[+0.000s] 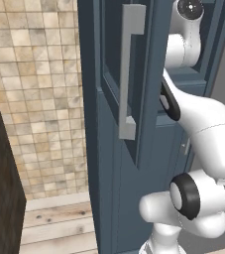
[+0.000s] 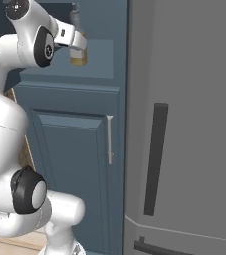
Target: Move the oil and vinegar bottle and shaker from the cabinet to the dining counter.
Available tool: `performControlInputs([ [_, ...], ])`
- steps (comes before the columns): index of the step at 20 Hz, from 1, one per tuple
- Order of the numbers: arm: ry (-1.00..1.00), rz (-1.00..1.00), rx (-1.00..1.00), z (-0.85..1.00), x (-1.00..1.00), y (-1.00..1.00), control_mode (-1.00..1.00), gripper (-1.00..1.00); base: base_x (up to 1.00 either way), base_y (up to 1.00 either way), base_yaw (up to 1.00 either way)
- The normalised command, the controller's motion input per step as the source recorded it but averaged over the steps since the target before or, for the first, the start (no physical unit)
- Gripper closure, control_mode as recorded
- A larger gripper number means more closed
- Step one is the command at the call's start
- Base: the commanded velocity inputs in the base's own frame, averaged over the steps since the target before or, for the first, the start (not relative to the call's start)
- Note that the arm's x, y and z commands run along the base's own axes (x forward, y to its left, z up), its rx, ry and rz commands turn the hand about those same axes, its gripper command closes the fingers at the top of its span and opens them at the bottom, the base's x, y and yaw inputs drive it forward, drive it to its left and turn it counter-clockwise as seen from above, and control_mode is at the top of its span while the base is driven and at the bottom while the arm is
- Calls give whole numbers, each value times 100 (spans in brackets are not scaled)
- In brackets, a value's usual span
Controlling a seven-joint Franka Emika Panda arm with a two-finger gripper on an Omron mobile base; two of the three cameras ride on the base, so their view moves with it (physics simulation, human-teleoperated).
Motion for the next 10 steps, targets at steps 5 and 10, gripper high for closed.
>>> performControlInputs([
  [5,0,0,0,-4,16,0,-100,-100,0,0,0],
  [10,0,0,0,-1,20,0,-100,-100,0,0,0],
])
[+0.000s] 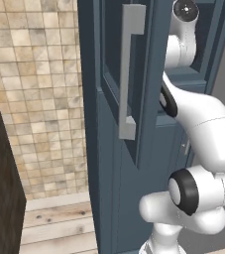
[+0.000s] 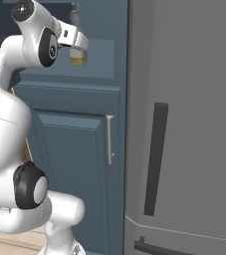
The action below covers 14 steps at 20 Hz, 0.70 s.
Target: Move the oil and vinegar bottle and shaker from the cabinet to the dining counter.
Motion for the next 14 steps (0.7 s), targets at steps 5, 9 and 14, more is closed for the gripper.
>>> performControlInputs([
  [5,0,0,0,0,17,1,-100,-100,0,0,0],
  [9,0,0,0,0,11,2,-100,-100,0,0,0],
  [14,0,0,0,0,11,2,-100,-100,0,0,0],
])
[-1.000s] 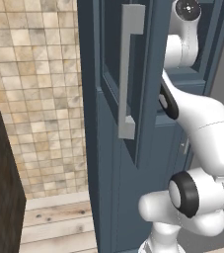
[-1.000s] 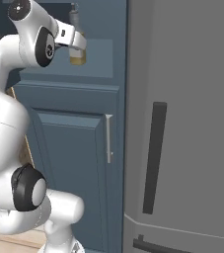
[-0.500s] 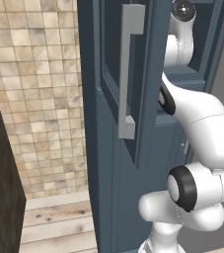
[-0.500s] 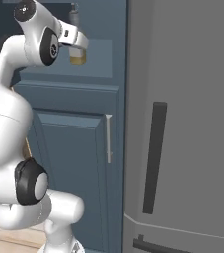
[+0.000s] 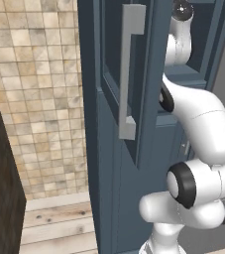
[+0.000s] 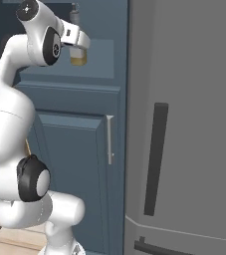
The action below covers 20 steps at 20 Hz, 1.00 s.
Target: Move the oil and vinegar bottle and shaker from the cabinet to the dining counter.
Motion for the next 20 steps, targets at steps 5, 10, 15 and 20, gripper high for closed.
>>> performControlInputs([
  [5,0,0,0,0,13,1,-100,-100,0,0,0],
  [10,0,0,0,0,13,0,-100,-100,0,0,0],
  [15,0,0,0,-1,9,0,-100,-100,0,0,0],
  [20,0,0,0,-4,9,3,-100,-100,0,0,0],
])
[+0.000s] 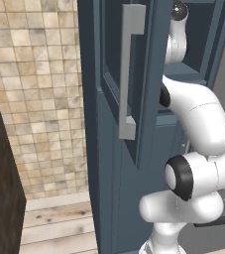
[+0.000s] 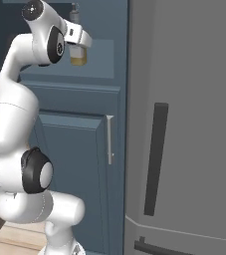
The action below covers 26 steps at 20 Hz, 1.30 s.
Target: Move the oil and vinegar bottle and shaker from the cabinet to the dining counter.
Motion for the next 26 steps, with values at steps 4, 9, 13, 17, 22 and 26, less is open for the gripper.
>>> performControlInputs([
  [4,0,0,0,-2,10,4,-100,-100,0,0,0],
  [9,0,0,0,0,8,2,-100,-100,0,0,0],
  [13,0,0,0,0,7,1,-100,-100,0,0,0],
  [17,0,0,0,0,3,0,-100,-100,0,0,0],
  [22,0,0,0,0,3,0,-100,-100,0,0,0],
  [26,0,-1,0,0,7,0,-100,-100,0,0,0],
])
